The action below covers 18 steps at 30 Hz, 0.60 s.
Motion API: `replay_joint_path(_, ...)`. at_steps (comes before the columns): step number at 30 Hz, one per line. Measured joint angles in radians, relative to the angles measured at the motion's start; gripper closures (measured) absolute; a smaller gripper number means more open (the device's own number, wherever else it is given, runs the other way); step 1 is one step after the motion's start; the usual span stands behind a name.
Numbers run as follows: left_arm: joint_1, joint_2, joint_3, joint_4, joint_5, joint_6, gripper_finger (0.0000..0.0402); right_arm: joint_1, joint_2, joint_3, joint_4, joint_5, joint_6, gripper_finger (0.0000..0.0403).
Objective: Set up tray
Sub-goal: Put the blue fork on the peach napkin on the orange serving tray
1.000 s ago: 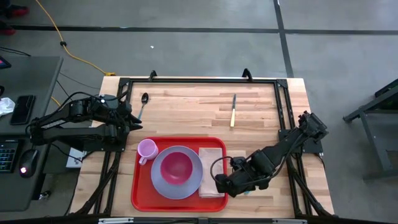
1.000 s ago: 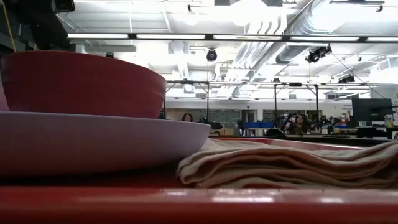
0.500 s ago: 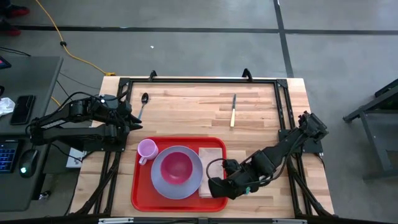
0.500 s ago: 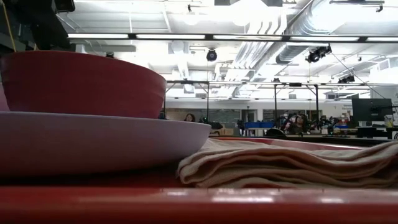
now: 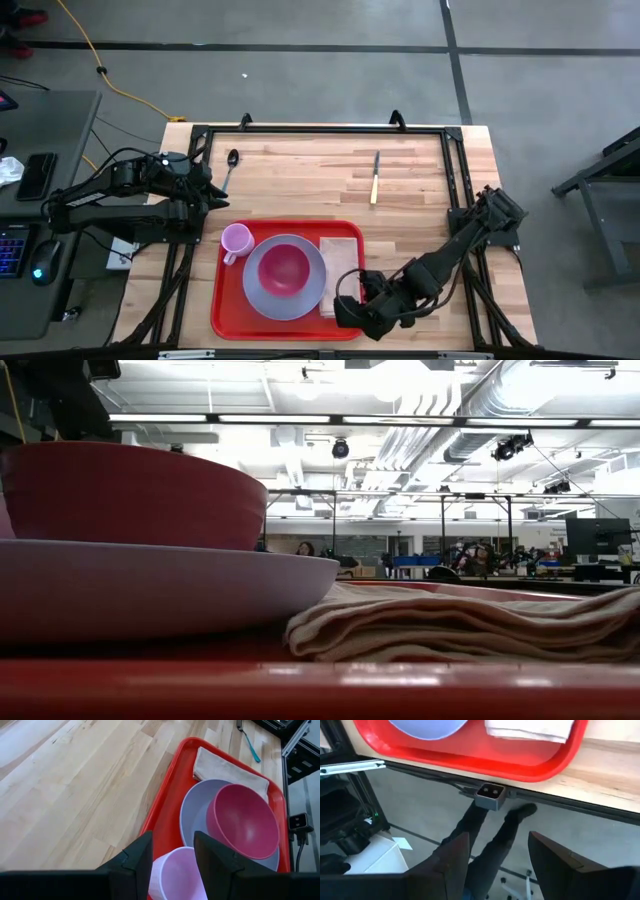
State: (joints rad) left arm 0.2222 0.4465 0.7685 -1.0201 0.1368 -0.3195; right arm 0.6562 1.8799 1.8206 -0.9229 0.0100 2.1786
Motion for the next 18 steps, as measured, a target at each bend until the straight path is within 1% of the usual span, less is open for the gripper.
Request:
replay_joint_path(4,0.0,0.0,0.0,0.0,0.0,0.0,0.0227,0.001,0.0,0.007,-0.015,0.012,0.037,0.022)
replay_joint_path(6,0.0,0.0,0.0,0.0,0.0,0.0,0.0227,0.003,0.0,0.015,-0.037,-0.034,0.077,0.022)
replay_joint_path(10,0.0,0.0,0.0,0.0,0.002,0.0,0.0227,0.02,0.001,0.016,-0.08,-0.182,0.169,0.022)
replay_joint_path(11,0.0,0.0,0.0,0.0,0.004,0.0,0.0227,0.022,0.001,0.016,-0.087,-0.194,0.18,0.022)
replay_joint_path(15,0.0,0.0,0.0,0.0,0.004,0.0,0.0227,0.021,0.001,0.016,-0.103,-0.123,0.182,0.022)
replay_joint_path(16,0.0,0.0,0.0,0.0,0.004,0.0,0.0227,0.015,0.001,0.016,-0.114,-0.118,0.189,0.022)
replay_joint_path(18,0.0,0.0,0.0,0.0,0.004,0.0,0.0227,0.005,0.001,0.016,-0.146,-0.149,0.211,0.022)
